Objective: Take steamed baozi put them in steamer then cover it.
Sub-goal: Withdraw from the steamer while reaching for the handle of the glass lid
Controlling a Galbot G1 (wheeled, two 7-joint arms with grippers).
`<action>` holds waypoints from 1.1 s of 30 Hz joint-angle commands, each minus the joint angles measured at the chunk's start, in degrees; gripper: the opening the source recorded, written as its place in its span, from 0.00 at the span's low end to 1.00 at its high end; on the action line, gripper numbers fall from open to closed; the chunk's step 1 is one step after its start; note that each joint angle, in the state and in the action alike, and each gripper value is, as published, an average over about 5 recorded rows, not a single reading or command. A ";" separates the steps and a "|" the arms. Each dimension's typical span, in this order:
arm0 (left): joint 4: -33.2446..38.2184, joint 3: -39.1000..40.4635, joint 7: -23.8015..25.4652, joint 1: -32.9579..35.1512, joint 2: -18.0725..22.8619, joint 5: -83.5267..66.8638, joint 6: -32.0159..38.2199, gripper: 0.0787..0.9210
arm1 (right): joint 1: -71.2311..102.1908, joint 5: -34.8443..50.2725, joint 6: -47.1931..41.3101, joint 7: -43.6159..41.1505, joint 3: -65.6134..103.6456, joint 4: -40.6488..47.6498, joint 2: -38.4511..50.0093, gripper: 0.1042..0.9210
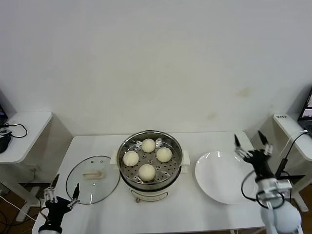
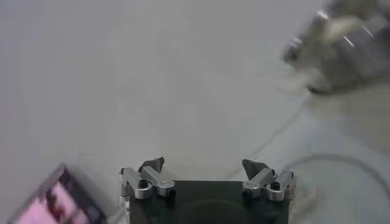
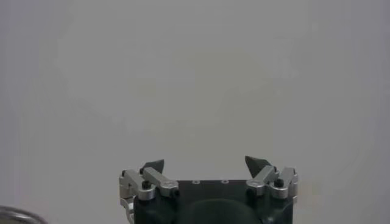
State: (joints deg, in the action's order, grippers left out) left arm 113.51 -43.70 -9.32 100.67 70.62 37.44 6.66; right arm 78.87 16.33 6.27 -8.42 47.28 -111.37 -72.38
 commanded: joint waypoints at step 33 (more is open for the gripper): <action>-31.01 11.27 2.27 -29.55 -8.63 26.65 1.99 0.88 | 17.89 5.60 -2.48 -1.16 13.78 -9.62 -9.46 0.88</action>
State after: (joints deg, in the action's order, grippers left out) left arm 87.56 -34.19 -7.28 76.87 62.53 63.31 8.62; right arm 95.74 21.47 3.99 -9.43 60.34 -120.47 -81.06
